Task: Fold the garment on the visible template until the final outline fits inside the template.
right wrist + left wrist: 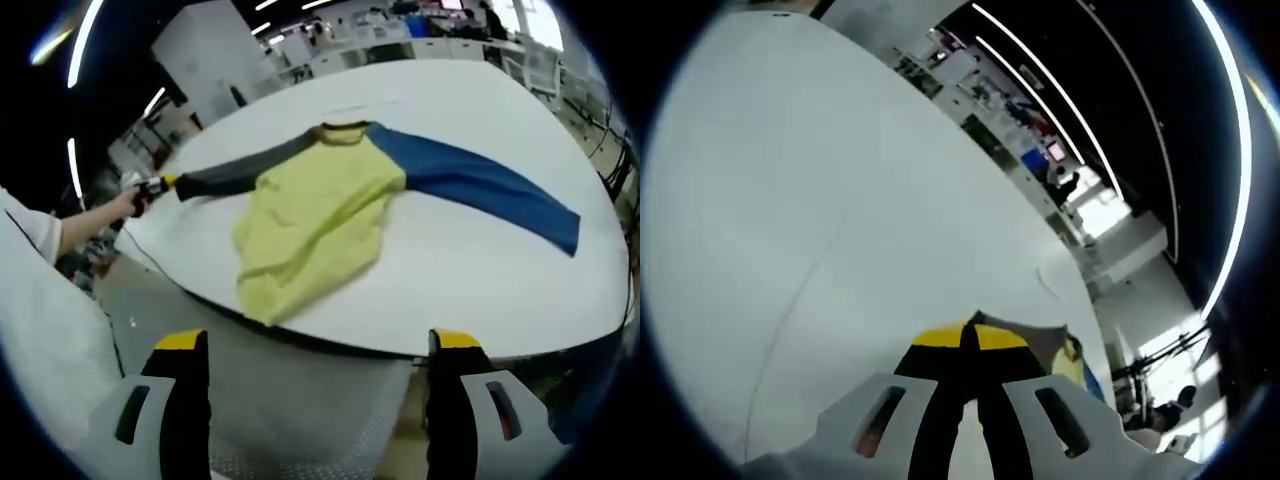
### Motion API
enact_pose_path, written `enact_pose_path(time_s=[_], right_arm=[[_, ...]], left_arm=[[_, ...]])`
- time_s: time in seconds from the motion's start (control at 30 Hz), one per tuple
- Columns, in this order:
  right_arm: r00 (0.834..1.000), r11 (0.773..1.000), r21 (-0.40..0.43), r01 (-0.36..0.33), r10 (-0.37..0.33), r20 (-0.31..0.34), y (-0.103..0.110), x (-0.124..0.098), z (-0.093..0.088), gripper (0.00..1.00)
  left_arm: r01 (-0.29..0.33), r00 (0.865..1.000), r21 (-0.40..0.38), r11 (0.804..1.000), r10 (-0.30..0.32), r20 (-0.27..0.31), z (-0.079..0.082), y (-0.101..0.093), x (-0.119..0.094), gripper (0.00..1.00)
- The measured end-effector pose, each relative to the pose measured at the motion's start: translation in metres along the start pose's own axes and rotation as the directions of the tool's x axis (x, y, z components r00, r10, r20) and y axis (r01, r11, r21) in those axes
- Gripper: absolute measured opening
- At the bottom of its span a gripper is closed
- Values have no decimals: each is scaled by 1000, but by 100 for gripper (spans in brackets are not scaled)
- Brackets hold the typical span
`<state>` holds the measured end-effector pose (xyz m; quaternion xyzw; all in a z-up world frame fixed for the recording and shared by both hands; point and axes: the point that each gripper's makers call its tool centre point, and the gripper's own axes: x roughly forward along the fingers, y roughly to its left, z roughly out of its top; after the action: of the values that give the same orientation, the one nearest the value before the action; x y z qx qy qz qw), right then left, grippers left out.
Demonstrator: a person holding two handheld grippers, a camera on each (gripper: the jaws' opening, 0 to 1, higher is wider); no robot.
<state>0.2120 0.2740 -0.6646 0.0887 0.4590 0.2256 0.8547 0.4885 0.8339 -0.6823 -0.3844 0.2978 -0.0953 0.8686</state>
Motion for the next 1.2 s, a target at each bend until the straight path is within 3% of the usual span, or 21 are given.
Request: enact_pose_path(time_s=[0.43,1.2], right_arm=[[1000,1000,-2,13,-13,-16,-2,-1,4,90],[999,1000,-2,19,-19,-45,1,4,5,90]], left_arm=[[-14,1000,-7,1000,14,-19,-5,10,8,0],[-29,999,-25,999,28,-38,5,40,27,0]])
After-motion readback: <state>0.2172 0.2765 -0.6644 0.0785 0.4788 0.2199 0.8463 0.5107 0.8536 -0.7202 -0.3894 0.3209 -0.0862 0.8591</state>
